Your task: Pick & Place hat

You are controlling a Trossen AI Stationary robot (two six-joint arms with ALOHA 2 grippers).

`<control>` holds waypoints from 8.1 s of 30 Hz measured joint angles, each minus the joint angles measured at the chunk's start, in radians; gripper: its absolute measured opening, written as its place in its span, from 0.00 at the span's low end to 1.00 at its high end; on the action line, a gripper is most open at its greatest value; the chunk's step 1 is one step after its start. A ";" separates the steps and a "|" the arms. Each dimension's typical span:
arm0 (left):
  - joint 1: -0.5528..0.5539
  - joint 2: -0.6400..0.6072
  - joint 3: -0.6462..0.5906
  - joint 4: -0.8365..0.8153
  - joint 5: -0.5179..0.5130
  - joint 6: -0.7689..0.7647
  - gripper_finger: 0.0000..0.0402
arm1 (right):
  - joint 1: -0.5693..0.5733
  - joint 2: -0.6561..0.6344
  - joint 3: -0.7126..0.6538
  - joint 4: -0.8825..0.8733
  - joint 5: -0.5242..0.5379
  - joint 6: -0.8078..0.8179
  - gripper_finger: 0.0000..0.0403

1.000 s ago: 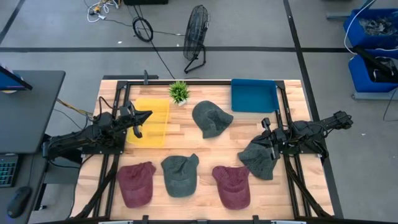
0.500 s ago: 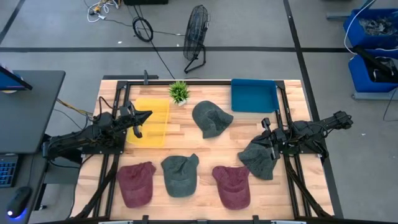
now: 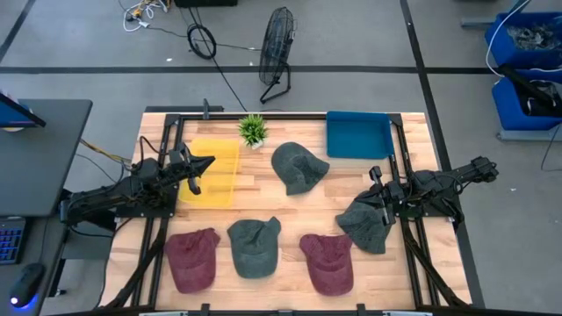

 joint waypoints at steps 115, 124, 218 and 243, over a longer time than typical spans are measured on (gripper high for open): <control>-0.001 0.430 0.444 -0.019 0.093 0.150 0.31 | -0.062 0.353 0.320 0.061 0.287 -0.047 0.33; -0.003 0.671 0.530 -0.056 0.093 0.217 0.31 | -0.062 0.751 0.643 -0.605 0.165 0.478 0.33; -0.002 0.707 0.530 -0.053 0.093 0.210 0.31 | -0.917 1.058 0.530 -0.531 0.490 0.554 0.02; -0.002 0.707 0.530 -0.053 0.093 0.210 0.31 | -0.953 1.058 0.570 -0.511 0.634 0.366 0.26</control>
